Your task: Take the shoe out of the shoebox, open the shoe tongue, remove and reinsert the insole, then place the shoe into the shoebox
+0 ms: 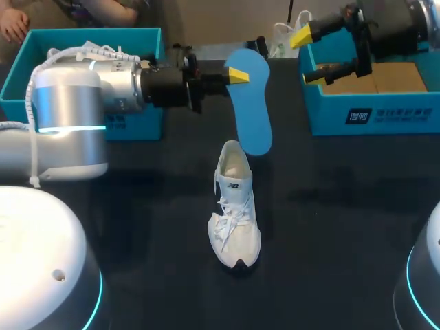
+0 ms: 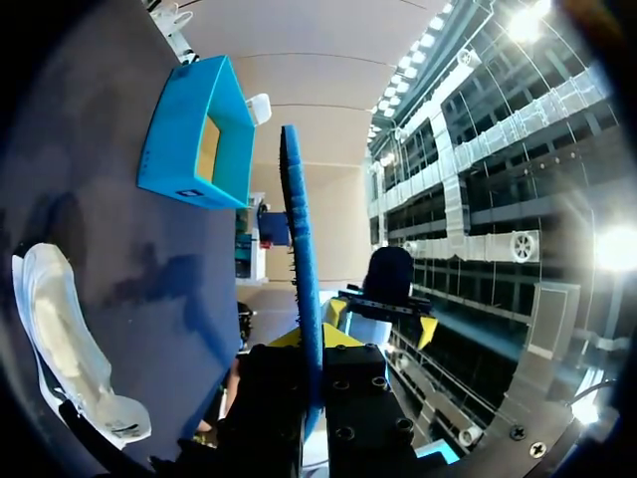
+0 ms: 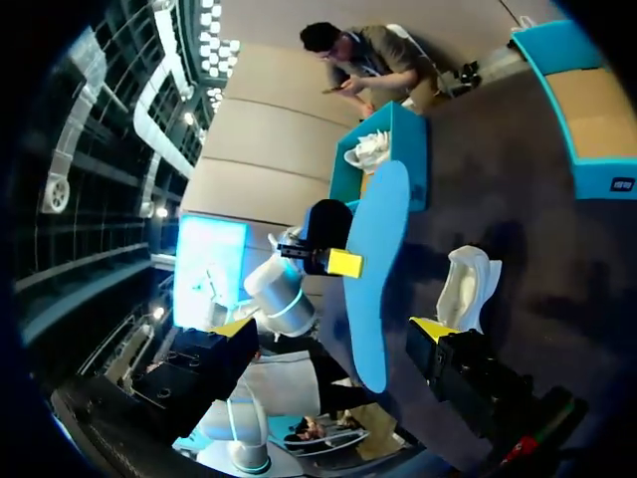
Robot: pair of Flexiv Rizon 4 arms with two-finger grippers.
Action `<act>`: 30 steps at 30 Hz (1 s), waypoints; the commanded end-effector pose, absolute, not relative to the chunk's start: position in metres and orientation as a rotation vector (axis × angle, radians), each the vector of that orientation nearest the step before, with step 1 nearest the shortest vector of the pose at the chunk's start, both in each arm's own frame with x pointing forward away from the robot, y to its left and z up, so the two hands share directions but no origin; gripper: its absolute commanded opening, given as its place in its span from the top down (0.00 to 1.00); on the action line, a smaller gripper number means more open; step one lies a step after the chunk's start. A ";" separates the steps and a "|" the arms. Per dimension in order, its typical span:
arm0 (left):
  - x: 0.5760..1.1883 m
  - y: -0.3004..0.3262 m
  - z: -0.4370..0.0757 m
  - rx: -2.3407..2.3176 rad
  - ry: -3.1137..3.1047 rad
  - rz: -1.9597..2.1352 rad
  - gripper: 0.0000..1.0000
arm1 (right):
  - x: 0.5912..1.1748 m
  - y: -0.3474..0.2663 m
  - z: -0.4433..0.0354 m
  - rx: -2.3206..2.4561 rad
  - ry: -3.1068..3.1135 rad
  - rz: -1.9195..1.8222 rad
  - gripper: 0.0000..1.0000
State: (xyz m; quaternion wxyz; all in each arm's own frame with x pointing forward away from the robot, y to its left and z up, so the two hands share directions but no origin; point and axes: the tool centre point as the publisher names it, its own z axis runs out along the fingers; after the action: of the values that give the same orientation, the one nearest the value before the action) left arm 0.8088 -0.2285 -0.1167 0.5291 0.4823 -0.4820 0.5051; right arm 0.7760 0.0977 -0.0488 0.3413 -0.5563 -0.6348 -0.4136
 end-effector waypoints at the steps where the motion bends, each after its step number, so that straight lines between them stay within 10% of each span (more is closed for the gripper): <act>1: 0.814 -0.235 -0.121 1.134 -1.156 1.201 1.00 | 0.773 0.104 -0.034 -1.555 -1.788 -1.003 0.00; 30: 0.814 -0.235 -0.121 1.132 -1.161 1.216 1.00 | 0.774 0.118 -0.017 -1.712 -1.893 -0.789 0.00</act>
State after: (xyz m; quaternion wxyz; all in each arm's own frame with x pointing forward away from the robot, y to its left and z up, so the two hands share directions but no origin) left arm 0.8140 -0.2360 -0.1208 0.5291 0.4738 -0.4846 0.5107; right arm 0.7708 0.1149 -0.0172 0.2384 -0.6355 -0.6803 -0.2767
